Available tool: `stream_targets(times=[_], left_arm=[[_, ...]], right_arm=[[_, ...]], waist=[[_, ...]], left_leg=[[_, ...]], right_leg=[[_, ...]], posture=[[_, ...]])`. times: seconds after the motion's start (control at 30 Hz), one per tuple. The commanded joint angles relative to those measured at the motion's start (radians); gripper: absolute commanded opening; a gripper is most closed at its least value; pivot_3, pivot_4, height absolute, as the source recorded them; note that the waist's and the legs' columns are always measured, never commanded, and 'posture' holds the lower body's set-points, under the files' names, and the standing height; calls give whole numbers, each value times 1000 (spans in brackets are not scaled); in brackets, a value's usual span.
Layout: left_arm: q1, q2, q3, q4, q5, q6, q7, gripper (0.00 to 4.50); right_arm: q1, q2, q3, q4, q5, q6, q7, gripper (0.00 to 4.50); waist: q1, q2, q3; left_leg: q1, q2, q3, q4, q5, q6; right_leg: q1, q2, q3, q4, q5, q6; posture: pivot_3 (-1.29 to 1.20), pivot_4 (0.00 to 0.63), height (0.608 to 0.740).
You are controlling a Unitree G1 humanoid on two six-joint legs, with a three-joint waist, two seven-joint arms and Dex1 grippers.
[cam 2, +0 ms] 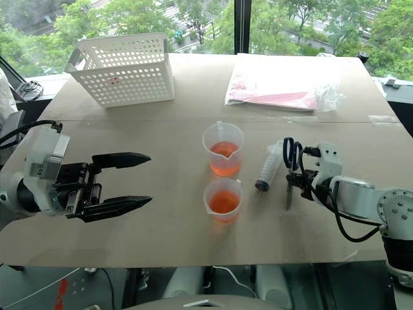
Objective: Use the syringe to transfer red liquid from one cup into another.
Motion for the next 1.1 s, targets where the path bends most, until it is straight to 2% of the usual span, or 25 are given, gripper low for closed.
stream_targets(times=[0.03,0.1,0.23,0.37,0.47,0.53,0.6,0.63,0.8,0.87,0.93,0.97,1.03,1.1], left_arm=[[-35,-8,-9,7,-23,4,35,4500],[-48,-14,-22,6,-20,3,47,4500],[-91,-35,-68,0,-26,3,88,4500],[-164,-62,-142,7,-14,0,124,4500],[-203,-72,-177,7,-7,-1,139,4500],[-227,-80,-192,5,-12,4,160,4500],[-237,-86,-201,0,-15,8,174,4500],[-239,-87,-203,-1,-15,9,177,4500],[-243,-89,-205,-1,-16,12,182,4500],[-243,-89,-205,-1,-17,13,182,4500],[-200,-77,-165,-33,-32,33,207,4500],[-187,-74,-153,-42,-36,38,215,4500],[-185,-72,-153,-44,-28,37,227,4500],[-195,-71,-160,-37,-18,33,230,4500]], right_arm=[[30,-109,-99,-56,-13,-24,15,259],[48,-168,-125,-71,-28,-22,43,59],[74,-317,-174,-31,-119,23,145,59],[-6,-398,-49,78,-341,48,348,59],[-75,-374,93,147,-532,22,493,59],[-108,-344,188,218,-653,-13,596,1063],[-128,-325,258,281,-773,-54,687,1832],[-134,-319,271,294,-809,-63,716,2037],[-146,-287,266,320,-934,-64,821,4284],[-146,-272,254,320,-973,-56,849,4456],[-169,-275,-23,150,-663,126,863,4456],[-199,-249,-103,109,-537,192,832,4456],[-261,-157,-148,127,-340,245,671,4456],[-285,-65,-115,184,-122,167,377,4456]], waist=[[1,0,0],[0,0,0],[-7,1,1],[-12,1,1],[-14,1,1],[-10,1,1],[-9,1,1],[-9,0,1],[-13,-4,-1],[-13,-5,-1],[-12,-3,0],[-14,0,3],[-17,1,4],[-17,-5,1]], left_leg=[[0,0,0,0,0,0],[0,-1,0,0,0,1],[1,-1,1,0,0,1],[2,-1,2,0,0,1],[2,-1,2,1,0,1],[2,-1,2,1,0,1],[0,-1,3,0,0,0],[0,-2,3,0,0,0],[1,-1,2,1,0,1],[2,-1,2,2,0,1],[3,-1,2,3,0,1],[2,-1,2,3,0,1],[3,-1,2,2,0,1],[4,1,1,2,0,0]], right_leg=[[0,0,0,0,0,0],[0,0,1,0,0,1],[0,1,1,0,0,1],[0,2,1,0,-1,1],[0,3,2,0,-1,2],[0,3,2,0,-1,2],[-2,3,2,0,0,0],[-2,3,2,0,0,0],[-1,2,3,0,0,1],[0,3,3,1,0,2],[0,3,3,2,-1,3],[0,3,3,3,-1,3],[-2,3,6,7,0,1],[-2,7,4,6,0,1]], posture=[[0,150,740],[0,150,740],[0,150,740],[0,150,740],[0,150,740],[0,150,740],[0,150,740],[0,150,740],[0,150,740],[0,150,740],[0,150,740],[0,150,740],[0,150,740],[0,150,740]])
